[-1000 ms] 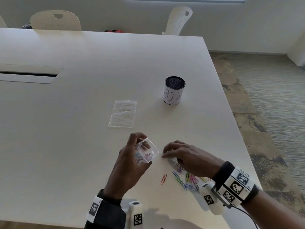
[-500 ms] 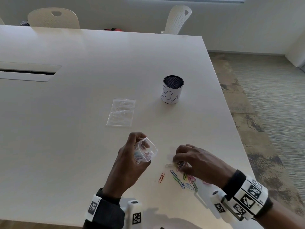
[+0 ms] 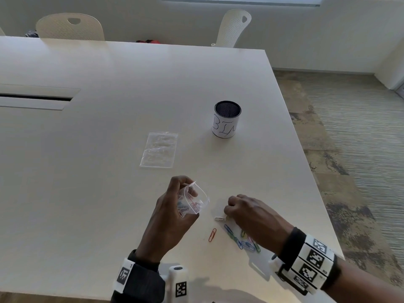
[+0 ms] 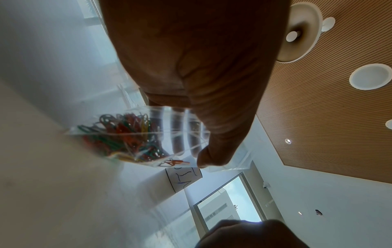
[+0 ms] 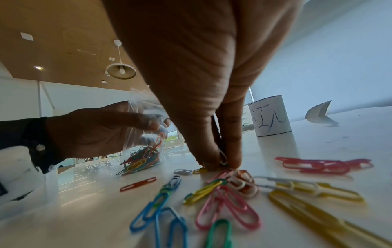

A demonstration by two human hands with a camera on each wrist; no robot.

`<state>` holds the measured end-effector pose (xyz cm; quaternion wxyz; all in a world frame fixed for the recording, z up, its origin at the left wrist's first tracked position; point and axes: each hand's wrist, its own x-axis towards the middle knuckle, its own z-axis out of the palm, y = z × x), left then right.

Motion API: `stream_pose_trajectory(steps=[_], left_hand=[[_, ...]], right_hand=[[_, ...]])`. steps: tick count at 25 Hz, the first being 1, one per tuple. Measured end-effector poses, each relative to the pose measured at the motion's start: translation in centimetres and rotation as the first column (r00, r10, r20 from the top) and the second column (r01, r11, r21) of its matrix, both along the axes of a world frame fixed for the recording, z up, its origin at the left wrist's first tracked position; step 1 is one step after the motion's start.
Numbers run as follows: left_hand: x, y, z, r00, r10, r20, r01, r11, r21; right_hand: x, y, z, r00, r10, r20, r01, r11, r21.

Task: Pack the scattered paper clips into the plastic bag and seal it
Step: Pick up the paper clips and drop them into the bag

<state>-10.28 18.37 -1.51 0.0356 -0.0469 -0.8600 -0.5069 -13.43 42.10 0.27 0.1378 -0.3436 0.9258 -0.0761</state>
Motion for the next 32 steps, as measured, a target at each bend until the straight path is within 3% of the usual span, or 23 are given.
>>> stream_pose_trajectory(steps=[4, 8, 10, 12, 14, 15, 18, 22, 25, 29, 32], left_hand=[[0.0, 0.0, 0.0, 1.0, 0.006, -0.003, -0.006, 1.0, 0.01], [0.0, 0.0, 0.2, 1.0, 0.013, -0.01, -0.013, 1.0, 0.016], [0.0, -0.1, 0.2, 1.0, 0.014, -0.013, -0.014, 1.0, 0.014], [-0.1, -0.1, 0.1, 1.0, 0.011, -0.011, -0.011, 1.0, 0.01], [-0.1, 0.0, 0.1, 1.0, 0.013, -0.006, -0.013, 1.0, 0.009], [-0.2, 0.0, 0.1, 1.0, 0.017, -0.004, -0.017, 1.0, 0.009], [-0.2, 0.2, 0.3, 1.0, 0.021, -0.006, -0.021, 1.0, 0.004], [-0.2, 0.1, 0.4, 1.0, 0.027, -0.002, -0.027, 1.0, 0.001], [-0.1, -0.1, 0.5, 1.0, 0.03, 0.001, -0.03, 0.999, 0.011], [-0.1, -0.3, 0.6, 0.999, 0.034, -0.008, -0.034, 0.999, 0.01], [-0.1, -0.2, 0.6, 1.0, 0.023, -0.021, -0.023, 1.0, 0.01]], right_hand=[[-0.6, 0.0, -0.3, 1.0, -0.018, 0.014, 0.018, 0.999, -0.039], [-1.8, 1.2, -0.7, 0.981, -0.175, 0.086, 0.191, 0.952, -0.24], [-2.5, 1.5, -0.3, 0.946, -0.267, 0.187, 0.32, 0.865, -0.387], [-2.9, 1.0, 1.0, 0.888, -0.316, 0.335, 0.455, 0.708, -0.54], [-2.8, -0.3, 2.7, 0.856, -0.281, 0.434, 0.512, 0.57, -0.642], [-2.6, -1.2, 3.5, 0.863, -0.25, 0.44, 0.501, 0.543, -0.674], [-2.2, -3.7, 4.9, 0.907, -0.17, 0.386, 0.412, 0.55, -0.727], [-2.3, -5.3, 5.0, 0.965, -0.13, 0.227, 0.252, 0.698, -0.67], [-2.3, -5.6, 5.3, 0.975, -0.109, 0.195, 0.21, 0.742, -0.636], [-2.7, -5.0, 5.8, 0.973, -0.153, 0.175, 0.231, 0.7, -0.676], [-3.3, -3.9, 6.1, 0.934, -0.145, 0.327, 0.347, 0.589, -0.73]])
